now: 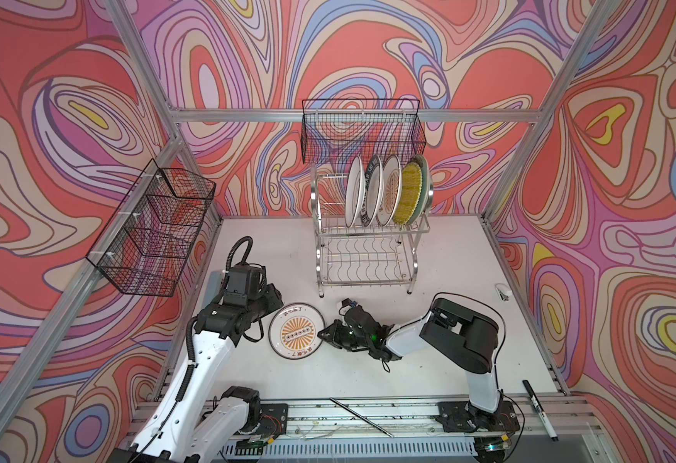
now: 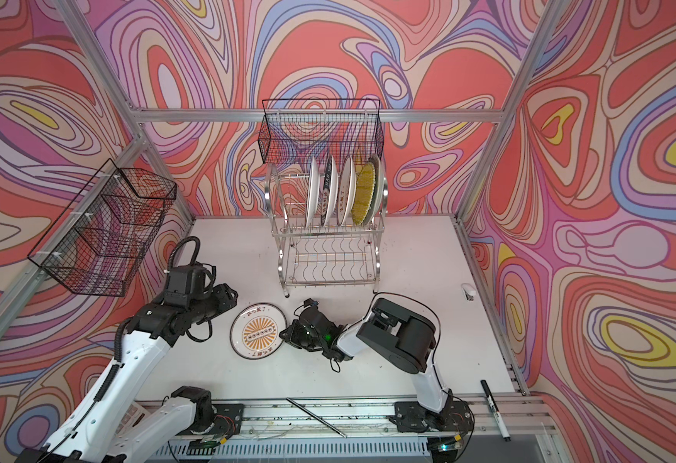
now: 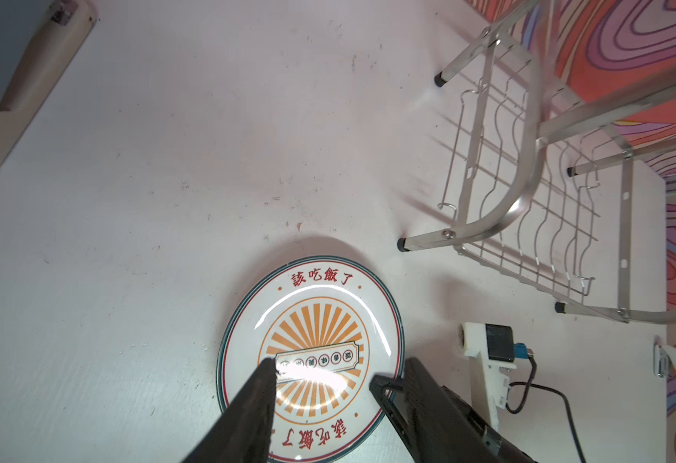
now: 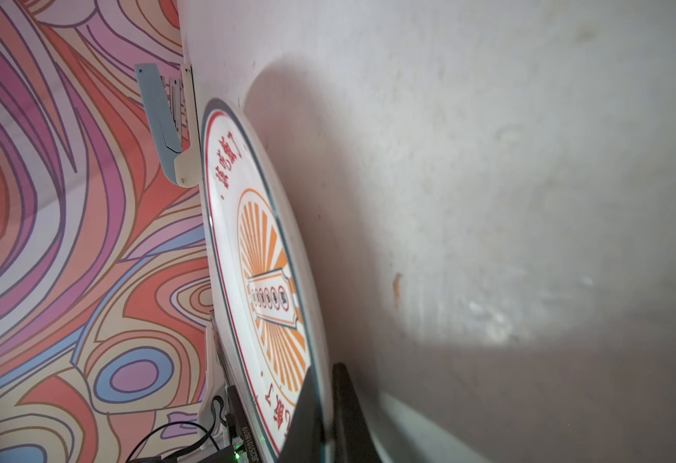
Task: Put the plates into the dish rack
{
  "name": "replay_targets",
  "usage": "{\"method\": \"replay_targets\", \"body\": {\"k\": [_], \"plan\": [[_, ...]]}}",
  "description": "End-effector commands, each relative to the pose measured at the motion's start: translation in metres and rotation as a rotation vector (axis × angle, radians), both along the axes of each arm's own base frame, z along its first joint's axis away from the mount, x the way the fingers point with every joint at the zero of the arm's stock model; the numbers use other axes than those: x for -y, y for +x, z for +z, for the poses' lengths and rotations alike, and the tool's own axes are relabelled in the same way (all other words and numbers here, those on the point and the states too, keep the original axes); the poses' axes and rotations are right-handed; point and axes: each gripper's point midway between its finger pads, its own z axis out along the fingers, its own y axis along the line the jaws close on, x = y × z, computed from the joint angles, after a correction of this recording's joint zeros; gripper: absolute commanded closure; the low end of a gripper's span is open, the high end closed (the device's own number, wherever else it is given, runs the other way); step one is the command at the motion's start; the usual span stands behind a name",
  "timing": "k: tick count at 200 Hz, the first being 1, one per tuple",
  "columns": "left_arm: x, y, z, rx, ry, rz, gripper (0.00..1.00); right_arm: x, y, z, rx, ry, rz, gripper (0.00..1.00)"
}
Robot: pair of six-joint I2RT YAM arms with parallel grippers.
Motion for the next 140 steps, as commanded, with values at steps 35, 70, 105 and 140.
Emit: {"method": "replay_targets", "body": {"k": [35,70,105,140], "plan": [[0.006,-0.01,0.073,0.221,-0.023,-0.076,0.44,0.015,0.0,0.092,0.201,-0.036,0.041,1.0],[0.008,-0.016,0.106,0.329,-0.031,-0.105,0.44,0.018,-0.002,0.151,0.296,-0.031,0.078,1.0],[0.027,-0.023,0.139,0.432,-0.082,-0.212,0.44,0.02,0.002,0.192,0.332,0.002,0.091,1.0],[0.048,-0.031,0.161,0.507,-0.115,-0.346,0.46,0.029,0.008,0.228,0.376,0.01,0.09,1.0]]}}
